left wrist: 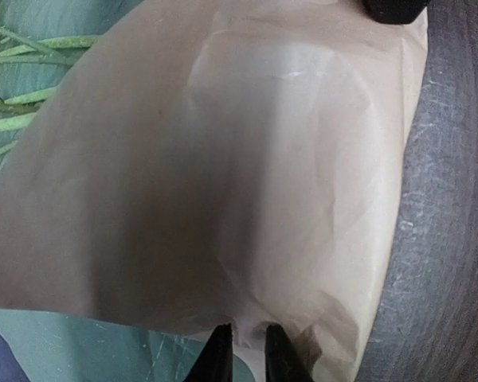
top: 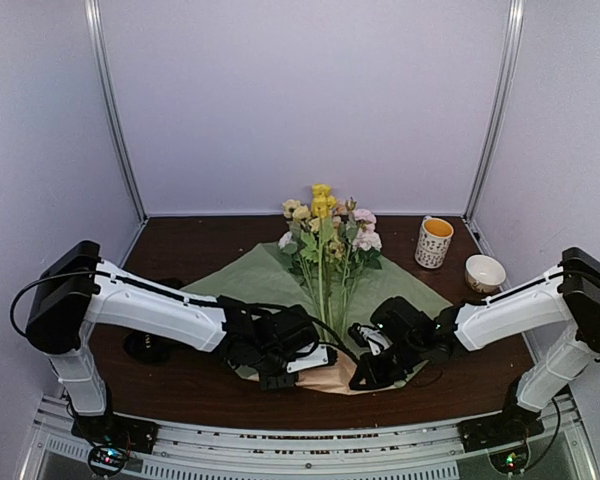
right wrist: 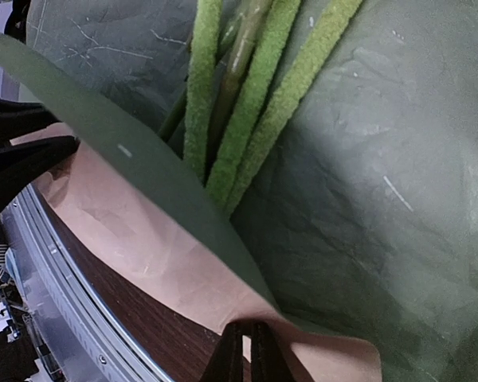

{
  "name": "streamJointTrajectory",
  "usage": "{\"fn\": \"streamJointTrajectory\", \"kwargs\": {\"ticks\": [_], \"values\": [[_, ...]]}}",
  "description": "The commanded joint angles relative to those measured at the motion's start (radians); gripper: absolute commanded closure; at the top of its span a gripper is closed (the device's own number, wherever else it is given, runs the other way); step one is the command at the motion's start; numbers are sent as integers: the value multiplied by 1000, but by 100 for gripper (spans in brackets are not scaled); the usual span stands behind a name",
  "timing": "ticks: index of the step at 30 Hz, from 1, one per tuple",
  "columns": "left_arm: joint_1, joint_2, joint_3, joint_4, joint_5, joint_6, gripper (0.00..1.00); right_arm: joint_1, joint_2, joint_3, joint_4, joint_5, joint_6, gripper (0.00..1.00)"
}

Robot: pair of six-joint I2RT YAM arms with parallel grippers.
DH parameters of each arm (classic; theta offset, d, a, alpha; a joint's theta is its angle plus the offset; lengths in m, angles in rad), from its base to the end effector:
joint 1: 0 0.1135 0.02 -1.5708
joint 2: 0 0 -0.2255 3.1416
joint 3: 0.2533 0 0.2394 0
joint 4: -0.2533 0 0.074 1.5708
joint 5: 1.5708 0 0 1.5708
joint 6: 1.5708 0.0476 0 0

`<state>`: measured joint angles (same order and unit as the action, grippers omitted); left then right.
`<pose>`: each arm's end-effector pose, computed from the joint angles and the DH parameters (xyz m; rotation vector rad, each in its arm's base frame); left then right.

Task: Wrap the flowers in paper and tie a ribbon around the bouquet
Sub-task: Press the fold line on the 1/4-folded wrapping paper.

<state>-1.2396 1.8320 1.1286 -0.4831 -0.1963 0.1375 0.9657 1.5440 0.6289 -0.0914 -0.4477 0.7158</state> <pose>0.1190 -0.3176 0.1153 1.6837 2.1278 -0.0488 0.1340 0.2300 0.0930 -0.5515 2.8548 1.0672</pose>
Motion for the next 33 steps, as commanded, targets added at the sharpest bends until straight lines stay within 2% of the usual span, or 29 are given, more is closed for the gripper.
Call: {"fn": "streamJointTrajectory", "kwargs": {"ticks": [1,7,12,16,21,24,29,33], "values": [[10,-19,-5,-30,-66,-30,81,6,-15,-17,-17,55,16,92],[41,-65,-114,-45,-110,-99,81,6,-22,-33,-33,58,16,92],[48,-102,-53,-98,-196,-132,79,9,-16,-14,-48,59,12,92],[29,-231,-24,-78,-129,-117,78,12,-39,-13,-39,63,28,92],[-82,-305,-54,5,43,-42,77,13,-75,-15,-21,64,48,92],[-95,-247,-24,26,137,-14,77,13,-71,1,-16,63,51,92],[-88,-61,84,-3,23,55,80,13,-60,-1,8,58,71,92],[-37,1,115,-15,3,34,81,13,-66,-12,18,60,80,92]]}}
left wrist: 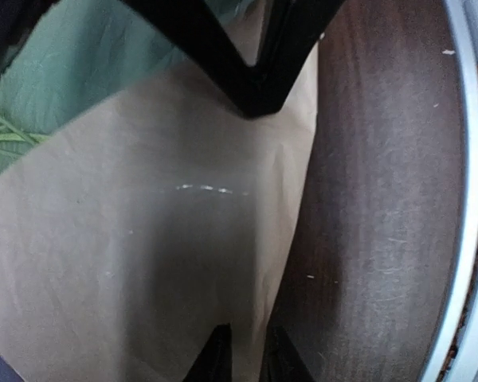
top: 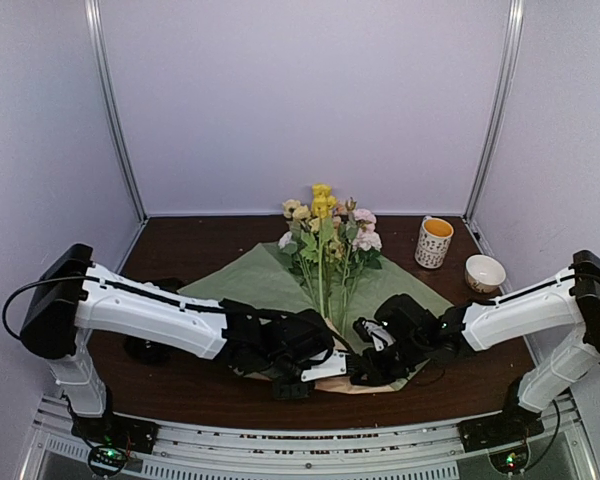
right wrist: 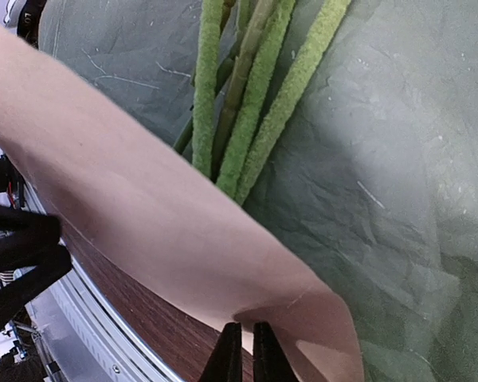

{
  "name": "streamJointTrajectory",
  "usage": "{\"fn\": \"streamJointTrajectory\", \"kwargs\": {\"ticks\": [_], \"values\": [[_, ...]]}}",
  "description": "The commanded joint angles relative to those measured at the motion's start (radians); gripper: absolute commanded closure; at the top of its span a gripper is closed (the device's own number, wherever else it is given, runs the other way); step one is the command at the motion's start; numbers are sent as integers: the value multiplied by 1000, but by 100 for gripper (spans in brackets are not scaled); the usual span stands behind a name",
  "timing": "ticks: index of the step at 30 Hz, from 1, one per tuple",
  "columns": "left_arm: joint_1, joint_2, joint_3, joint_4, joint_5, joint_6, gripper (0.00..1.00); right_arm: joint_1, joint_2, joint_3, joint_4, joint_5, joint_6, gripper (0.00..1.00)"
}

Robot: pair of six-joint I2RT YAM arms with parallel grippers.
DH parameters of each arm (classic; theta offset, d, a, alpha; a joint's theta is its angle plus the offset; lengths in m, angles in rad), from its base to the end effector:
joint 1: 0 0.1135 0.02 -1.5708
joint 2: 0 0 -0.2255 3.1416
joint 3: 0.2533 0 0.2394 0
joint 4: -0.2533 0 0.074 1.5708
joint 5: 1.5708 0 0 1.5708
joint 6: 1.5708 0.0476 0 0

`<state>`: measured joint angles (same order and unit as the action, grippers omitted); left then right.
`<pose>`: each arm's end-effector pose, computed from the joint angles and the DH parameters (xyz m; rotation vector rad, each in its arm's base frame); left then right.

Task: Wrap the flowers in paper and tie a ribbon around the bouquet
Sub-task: Press the fold line on the 1/4-folded wrapping paper.

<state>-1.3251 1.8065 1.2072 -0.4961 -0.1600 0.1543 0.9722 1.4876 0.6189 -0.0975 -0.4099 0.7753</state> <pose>0.0933 -0.3408 0.1440 1.7505 1.9947 -0.1779 0.1329 0.2285 0.1032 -0.4668 2.8350 1.0682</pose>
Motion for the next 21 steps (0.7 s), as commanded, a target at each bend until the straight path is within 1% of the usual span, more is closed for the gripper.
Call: {"fn": "streamJointTrajectory", "kwargs": {"ticks": [1,8,13,15,17,19,21], "values": [[60,28,30,1,-28,12,81,6,-10,-4,27,24,23,92],[87,34,-64,-22,36,-10,80,6,12,-2,40,12,27,92],[127,25,-101,-6,95,-49,80,20,-11,25,54,-25,7,91],[134,26,-110,8,109,-56,80,39,-11,47,116,-109,-6,91],[136,27,-114,14,112,-59,80,57,-6,64,192,-148,16,91],[139,26,-118,21,112,-64,80,60,16,81,237,-153,51,91],[147,15,-138,37,122,-79,80,56,58,102,224,-131,83,92]]}}
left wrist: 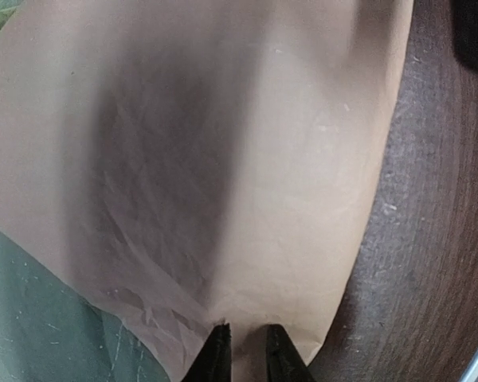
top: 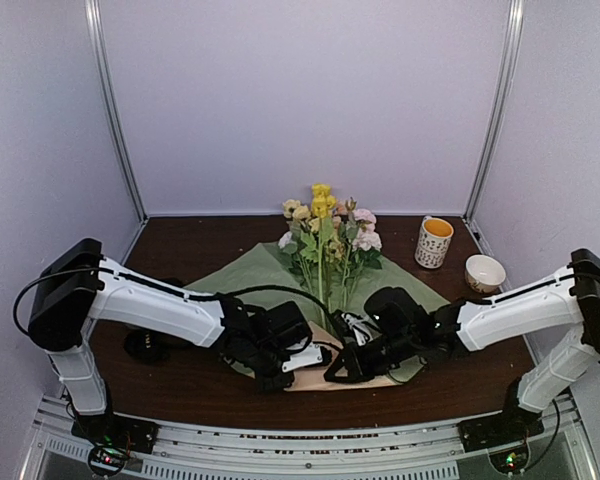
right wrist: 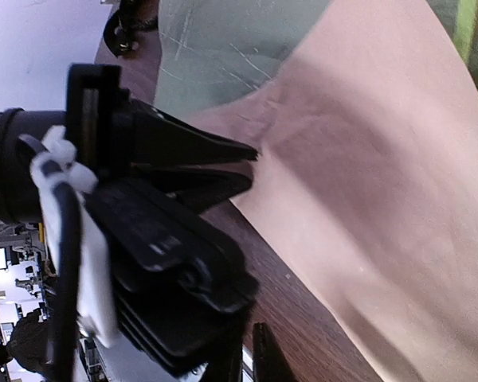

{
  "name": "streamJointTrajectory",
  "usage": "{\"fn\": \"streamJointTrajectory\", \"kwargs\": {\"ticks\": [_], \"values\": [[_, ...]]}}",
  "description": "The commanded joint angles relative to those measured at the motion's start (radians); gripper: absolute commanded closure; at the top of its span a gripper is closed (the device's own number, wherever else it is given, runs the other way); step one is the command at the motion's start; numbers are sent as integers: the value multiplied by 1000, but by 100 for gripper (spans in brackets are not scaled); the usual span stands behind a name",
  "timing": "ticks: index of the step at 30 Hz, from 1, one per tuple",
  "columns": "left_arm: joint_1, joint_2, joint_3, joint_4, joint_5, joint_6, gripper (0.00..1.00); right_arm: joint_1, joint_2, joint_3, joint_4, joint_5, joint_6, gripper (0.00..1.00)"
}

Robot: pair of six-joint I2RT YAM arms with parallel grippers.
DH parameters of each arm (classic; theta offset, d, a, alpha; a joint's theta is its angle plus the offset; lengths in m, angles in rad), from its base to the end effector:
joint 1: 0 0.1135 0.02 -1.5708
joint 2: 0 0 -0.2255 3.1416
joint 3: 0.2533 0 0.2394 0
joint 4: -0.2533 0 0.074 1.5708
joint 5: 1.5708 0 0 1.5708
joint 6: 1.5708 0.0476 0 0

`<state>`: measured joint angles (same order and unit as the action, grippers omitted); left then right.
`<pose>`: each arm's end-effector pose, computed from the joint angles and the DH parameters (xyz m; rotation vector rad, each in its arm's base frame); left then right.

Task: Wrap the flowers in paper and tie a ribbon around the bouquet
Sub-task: Press the fold line on the 1/4-folded wrapping paper.

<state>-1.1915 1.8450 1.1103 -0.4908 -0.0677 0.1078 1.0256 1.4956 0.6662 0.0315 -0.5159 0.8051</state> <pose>0.1268 -0.3094 0.1054 1.6843 2.2446 -0.1710 0.1274 0.2553 0.1253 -0.5966 2.7037 1.3308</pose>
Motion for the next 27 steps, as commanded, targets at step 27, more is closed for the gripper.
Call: {"fn": "streamJointTrajectory", "kwargs": {"ticks": [27], "values": [[65,-108,-193,61,132,-180,80,-100,-85,-288,65,98,120,95]]}}
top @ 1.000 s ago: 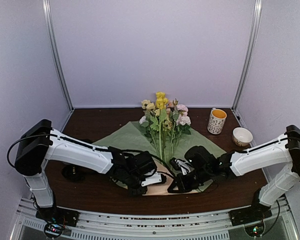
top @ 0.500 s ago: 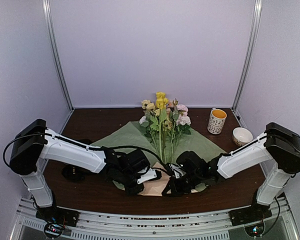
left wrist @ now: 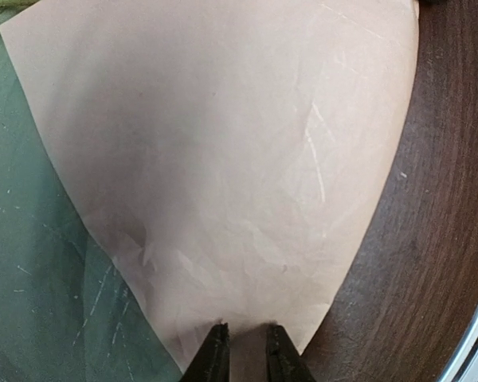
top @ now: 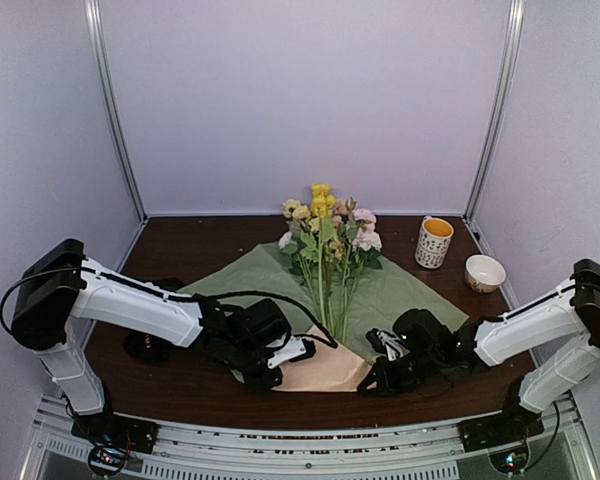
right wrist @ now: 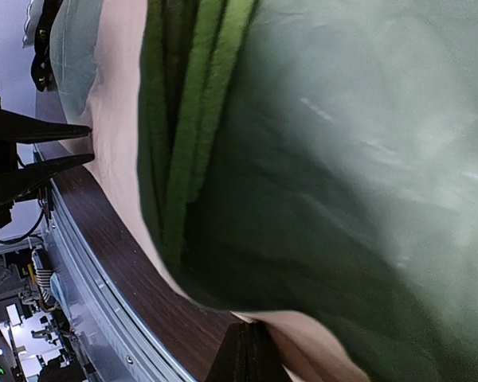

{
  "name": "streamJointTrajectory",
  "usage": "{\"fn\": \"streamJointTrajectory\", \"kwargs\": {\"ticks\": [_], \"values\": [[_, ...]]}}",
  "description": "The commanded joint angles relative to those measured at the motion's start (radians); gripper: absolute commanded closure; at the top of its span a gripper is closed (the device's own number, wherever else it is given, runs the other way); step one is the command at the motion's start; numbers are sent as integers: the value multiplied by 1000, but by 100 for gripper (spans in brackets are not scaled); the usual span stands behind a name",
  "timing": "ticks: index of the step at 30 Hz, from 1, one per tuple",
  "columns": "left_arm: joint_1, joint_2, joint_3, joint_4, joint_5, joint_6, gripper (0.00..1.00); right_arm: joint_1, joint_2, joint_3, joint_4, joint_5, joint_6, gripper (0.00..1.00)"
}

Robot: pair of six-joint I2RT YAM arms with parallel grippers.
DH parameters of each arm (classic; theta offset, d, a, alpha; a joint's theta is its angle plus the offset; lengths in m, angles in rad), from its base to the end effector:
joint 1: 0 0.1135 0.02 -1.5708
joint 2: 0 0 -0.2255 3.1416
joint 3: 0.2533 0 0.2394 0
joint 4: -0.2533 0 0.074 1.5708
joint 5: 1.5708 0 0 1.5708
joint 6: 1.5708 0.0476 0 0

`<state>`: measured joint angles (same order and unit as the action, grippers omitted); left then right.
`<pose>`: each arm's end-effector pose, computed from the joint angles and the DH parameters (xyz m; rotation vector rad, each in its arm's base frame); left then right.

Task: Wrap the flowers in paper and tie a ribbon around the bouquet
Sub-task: Press the fold line on the 1/4-folded wrapping paper.

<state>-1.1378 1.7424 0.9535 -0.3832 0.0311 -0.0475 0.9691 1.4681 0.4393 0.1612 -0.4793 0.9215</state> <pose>0.1294 -0.2834 0.1015 1.4630 2.3953 -0.3530 0.1195 0.2127 0.0816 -0.3218 2.8308 1.2499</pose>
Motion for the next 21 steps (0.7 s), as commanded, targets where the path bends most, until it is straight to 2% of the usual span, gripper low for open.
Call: {"fn": "streamJointTrajectory", "kwargs": {"ticks": [1,9,14,17,21], "values": [[12,-6,-36,-47,33,-25,80,-58,-78,-74,-83,64,-5,95],[16,-15,-53,-33,39,-34,80,-127,-344,-189,-264,78,-23,95],[18,-27,-75,-15,42,-50,80,-136,-537,-127,-372,95,-29,94],[19,-37,-89,4,41,-55,80,-131,-522,-34,-336,88,-69,93],[19,-39,-93,11,40,-58,80,-73,-324,128,-252,53,-124,94]]}}
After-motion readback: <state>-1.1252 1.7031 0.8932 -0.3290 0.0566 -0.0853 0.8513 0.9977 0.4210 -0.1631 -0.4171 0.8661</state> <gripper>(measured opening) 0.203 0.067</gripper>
